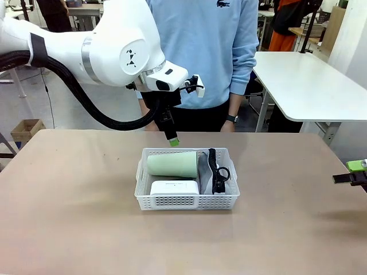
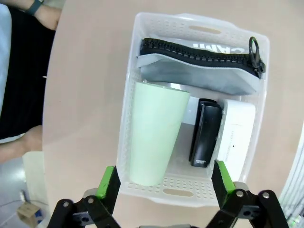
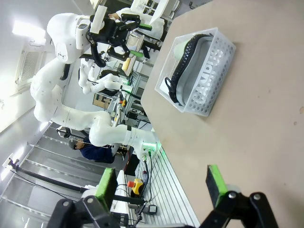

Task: Efficiently arrange items inside the basket to fit them all.
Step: Pick up the Reusable plastic cup and place it inside the Organizing basket.

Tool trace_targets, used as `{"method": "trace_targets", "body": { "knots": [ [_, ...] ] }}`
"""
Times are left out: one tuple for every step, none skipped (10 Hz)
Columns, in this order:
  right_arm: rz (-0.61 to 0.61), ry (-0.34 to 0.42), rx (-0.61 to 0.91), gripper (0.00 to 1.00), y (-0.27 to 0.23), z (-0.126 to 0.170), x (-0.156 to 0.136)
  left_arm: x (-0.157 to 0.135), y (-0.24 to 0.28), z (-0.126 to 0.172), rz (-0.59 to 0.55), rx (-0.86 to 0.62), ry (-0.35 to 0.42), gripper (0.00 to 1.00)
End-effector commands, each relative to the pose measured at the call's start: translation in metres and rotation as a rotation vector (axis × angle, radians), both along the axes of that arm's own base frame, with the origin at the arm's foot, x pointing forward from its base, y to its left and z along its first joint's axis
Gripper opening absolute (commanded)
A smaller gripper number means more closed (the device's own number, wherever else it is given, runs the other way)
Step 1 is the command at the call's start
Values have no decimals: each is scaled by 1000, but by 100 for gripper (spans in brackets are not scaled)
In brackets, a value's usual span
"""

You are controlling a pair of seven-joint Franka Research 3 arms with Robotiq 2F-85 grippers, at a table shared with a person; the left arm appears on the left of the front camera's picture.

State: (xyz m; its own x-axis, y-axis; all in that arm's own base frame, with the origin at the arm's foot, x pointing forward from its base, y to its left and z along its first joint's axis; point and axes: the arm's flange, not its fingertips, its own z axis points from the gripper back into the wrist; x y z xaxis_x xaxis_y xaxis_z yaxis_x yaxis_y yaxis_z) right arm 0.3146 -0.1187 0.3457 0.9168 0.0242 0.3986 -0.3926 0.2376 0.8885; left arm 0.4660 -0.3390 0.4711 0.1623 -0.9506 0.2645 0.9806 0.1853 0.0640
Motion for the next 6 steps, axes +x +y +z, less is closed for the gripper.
{"method": "trace_targets", "body": {
  "knots": [
    [0, -24, -11, 100, 0, 0, -2, -1, 0, 7, -198, -22, 161, 100],
    [0, -24, -11, 100, 0, 0, -2, -12, 26, 12, -216, -71, 203, 100],
    [0, -24, -11, 100, 0, 0, -2, -23, 54, 16, -191, -116, 231, 100],
    [0, -24, -11, 100, 0, 0, -2, -36, 95, 23, -123, -213, 260, 100],
    [0, -24, -11, 100, 0, 0, -2, -45, 135, 29, -83, -346, 275, 100],
    [0, -24, -11, 100, 0, 0, -2, -59, 186, 30, 70, -499, 233, 100]
  ]
}}
